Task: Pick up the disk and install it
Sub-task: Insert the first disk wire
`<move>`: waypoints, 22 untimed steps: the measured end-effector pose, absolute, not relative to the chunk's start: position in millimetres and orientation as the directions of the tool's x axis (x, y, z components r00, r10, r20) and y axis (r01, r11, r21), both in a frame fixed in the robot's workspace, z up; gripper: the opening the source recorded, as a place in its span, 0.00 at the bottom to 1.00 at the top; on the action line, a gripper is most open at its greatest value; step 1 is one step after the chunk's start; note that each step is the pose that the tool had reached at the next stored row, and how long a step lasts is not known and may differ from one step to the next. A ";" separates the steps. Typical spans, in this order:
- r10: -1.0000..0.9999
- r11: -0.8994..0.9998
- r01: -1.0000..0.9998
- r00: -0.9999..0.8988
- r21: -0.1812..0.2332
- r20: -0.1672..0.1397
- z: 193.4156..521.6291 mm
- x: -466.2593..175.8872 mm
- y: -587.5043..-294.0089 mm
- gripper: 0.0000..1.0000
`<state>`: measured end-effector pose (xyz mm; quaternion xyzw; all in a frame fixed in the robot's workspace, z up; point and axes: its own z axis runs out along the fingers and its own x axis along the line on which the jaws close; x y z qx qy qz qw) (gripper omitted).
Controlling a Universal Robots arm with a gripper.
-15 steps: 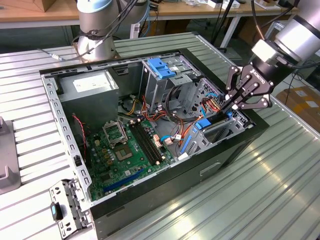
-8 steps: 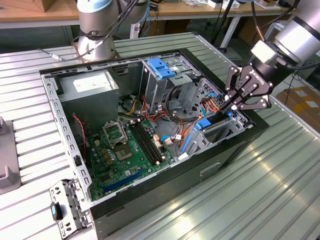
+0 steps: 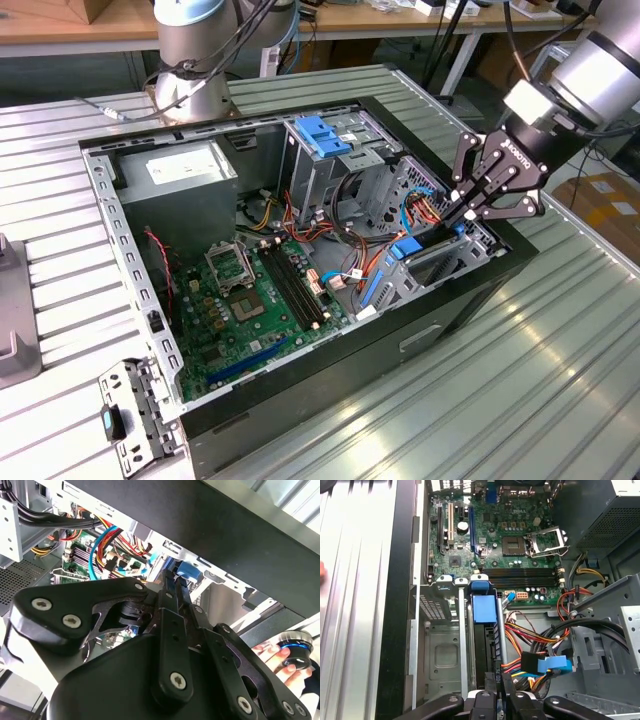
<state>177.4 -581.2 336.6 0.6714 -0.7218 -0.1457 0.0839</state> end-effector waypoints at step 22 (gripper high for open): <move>-0.994 0.056 -0.945 -0.084 0.323 -0.074 330.6 177.3 -583.1 0.16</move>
